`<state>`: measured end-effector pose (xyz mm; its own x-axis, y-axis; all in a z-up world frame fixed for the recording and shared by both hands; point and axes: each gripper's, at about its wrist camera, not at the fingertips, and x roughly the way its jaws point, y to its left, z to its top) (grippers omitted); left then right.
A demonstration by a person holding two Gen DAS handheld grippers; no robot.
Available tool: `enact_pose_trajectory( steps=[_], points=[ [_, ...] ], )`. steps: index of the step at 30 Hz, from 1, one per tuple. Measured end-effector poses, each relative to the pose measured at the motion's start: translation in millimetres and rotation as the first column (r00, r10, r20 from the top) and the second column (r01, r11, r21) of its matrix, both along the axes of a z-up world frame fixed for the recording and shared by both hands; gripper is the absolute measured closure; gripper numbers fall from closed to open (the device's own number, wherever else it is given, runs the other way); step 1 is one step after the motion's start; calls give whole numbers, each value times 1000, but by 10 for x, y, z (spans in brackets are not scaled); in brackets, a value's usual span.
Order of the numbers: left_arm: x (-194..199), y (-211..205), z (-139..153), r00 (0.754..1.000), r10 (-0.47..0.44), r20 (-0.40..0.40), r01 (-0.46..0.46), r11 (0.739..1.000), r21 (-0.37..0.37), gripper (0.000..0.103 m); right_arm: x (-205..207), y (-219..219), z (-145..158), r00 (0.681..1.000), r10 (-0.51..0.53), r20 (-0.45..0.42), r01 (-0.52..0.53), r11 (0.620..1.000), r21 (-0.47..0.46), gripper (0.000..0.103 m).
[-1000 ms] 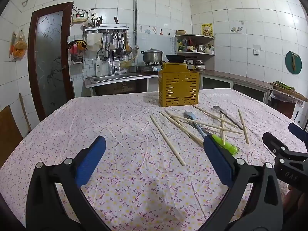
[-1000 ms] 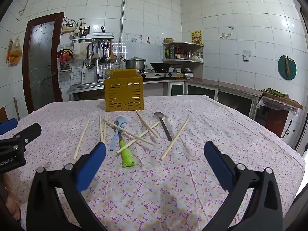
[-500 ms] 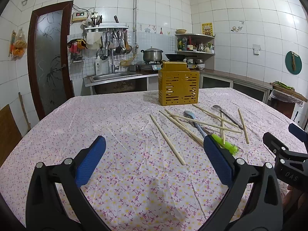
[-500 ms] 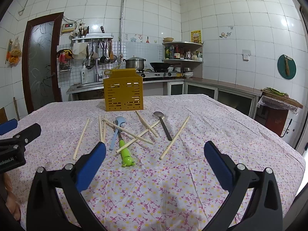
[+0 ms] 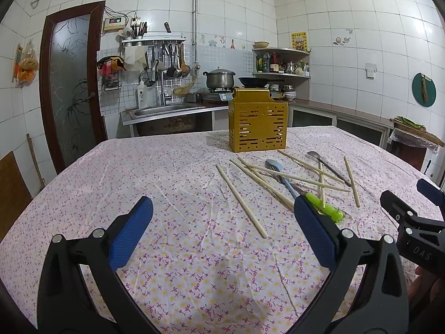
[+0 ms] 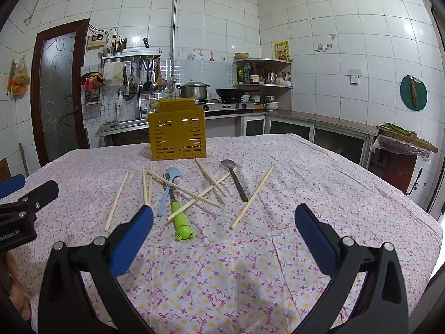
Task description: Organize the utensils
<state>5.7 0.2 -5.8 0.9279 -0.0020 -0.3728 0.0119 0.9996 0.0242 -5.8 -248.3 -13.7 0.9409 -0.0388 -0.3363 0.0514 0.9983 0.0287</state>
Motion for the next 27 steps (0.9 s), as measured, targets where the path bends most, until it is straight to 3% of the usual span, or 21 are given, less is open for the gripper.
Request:
enact_pose_trajectory(
  steps=[27],
  points=[
    [-5,-5,6,1000,1,-3,0,1000,2,5,26,-2,10,1000,-2,-8,2,1000,1,4]
  ],
)
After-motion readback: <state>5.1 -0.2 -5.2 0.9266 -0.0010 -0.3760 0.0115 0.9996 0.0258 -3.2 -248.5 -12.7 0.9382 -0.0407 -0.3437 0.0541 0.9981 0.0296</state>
